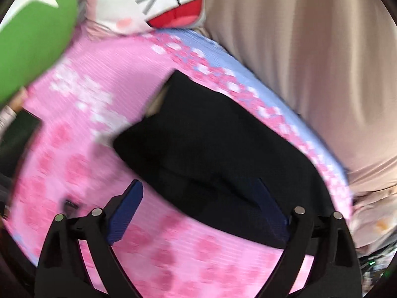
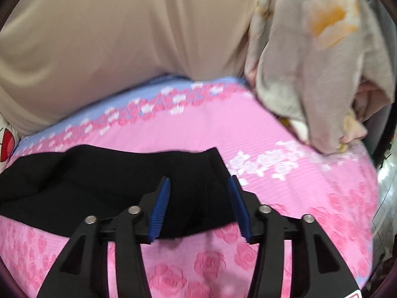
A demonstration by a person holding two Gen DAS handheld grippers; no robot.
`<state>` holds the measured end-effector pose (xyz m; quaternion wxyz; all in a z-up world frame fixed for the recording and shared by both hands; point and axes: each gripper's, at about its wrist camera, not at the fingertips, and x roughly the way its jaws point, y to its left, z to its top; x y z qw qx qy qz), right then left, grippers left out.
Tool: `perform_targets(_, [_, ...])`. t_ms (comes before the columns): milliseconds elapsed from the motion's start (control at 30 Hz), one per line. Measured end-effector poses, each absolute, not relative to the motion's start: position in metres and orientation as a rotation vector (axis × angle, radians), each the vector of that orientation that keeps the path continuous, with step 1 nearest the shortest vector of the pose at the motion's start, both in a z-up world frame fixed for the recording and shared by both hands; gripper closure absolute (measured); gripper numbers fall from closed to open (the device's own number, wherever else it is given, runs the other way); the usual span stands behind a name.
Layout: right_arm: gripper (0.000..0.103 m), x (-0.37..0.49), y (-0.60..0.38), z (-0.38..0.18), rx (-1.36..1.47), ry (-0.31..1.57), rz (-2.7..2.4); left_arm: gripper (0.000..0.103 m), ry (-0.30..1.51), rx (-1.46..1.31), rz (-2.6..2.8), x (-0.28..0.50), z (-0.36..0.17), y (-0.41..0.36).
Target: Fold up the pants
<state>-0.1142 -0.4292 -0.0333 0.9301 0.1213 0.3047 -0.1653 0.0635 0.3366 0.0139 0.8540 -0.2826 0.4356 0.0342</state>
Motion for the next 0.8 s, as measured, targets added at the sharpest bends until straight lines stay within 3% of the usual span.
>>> perform_targets(167, [0.053, -0.135, -0.411, -0.026, 0.291, 0.597, -0.284, 0.014, 0.997, -0.734, 0.009, 0.106, -0.012, 0.332])
perform_targets(233, [0.053, -0.14, -0.401, -0.03, 0.303, 0.608, -0.259, 0.025, 1.041, -0.819, -0.03, 0.121, -0.027, 0.333])
perform_targets(267, [0.053, -0.141, -0.398, -0.032, 0.304, 0.612, -0.254, 0.056, 1.063, -0.833, -0.024, 0.128, -0.032, 0.333])
perform_targets(300, [0.053, -0.141, -0.393, -0.035, 0.307, 0.619, -0.244, 0.102, 1.077, -0.821, -0.034, 0.131, -0.031, 0.333])
perform_targets(500, [0.053, -0.146, -0.373, -0.042, 0.347, 0.633, -0.199, 0.1, 0.915, -0.682, 0.018, 0.083, 0.034, 0.343])
perform_targets(800, [0.052, -0.093, -0.353, -0.049, 0.596, 0.684, 0.014, 0.1, 1.065, -0.655, 0.126, 0.078, -0.029, 0.355])
